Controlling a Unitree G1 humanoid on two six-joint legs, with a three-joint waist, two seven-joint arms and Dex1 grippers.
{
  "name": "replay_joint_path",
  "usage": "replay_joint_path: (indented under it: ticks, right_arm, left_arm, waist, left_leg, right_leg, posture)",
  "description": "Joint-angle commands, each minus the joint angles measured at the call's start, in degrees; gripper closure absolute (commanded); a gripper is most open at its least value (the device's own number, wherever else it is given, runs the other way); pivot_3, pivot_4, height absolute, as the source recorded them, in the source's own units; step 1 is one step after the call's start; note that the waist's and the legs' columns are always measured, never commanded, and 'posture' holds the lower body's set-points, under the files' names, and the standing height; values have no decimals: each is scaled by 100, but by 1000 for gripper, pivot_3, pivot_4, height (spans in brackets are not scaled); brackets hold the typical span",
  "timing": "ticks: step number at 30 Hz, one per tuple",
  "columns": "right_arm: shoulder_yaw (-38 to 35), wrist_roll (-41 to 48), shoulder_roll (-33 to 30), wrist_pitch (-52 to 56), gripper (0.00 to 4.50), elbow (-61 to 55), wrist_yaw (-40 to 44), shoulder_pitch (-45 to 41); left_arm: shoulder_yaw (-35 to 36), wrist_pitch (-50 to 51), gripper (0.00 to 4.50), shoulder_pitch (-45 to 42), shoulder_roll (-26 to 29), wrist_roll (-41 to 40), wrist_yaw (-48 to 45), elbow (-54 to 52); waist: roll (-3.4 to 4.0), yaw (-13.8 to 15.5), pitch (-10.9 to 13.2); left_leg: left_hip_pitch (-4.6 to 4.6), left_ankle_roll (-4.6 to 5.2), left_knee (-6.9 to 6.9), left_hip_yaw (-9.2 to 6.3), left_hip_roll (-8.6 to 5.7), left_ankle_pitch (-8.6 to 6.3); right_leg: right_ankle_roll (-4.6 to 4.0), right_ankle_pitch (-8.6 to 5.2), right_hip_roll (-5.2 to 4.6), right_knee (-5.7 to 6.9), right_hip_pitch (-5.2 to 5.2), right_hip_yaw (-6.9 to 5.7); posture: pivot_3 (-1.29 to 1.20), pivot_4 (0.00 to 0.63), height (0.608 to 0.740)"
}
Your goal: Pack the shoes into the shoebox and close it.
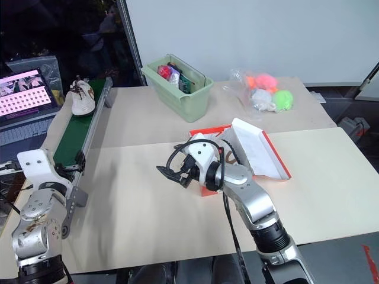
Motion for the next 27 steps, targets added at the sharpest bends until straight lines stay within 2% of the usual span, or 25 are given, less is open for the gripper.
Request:
replay_joint_path:
  ticks: [1,27]
  right_arm:
    - [-128,33,24,-43,102,-238,-54,-8]
    - [-181,-81,64,64,102,-208,-369,138]
  left_arm:
    - [99,-19,0,41,63,-91,-27,-109]
    - [155,297,0,-344,460,-64,93,295]
  waist:
    - [0,-6,0]
    - [0,2,0]
  left_leg:
    - [1,0,0,0,0,0]
    - [1,-1,-2,0,0,-1]
  right_leg:
    - [0,0,0,0,0,1]
    - [0,0,1,-1,-1,2]
  posture:
    - [0,150,740]
    - [0,150,740]
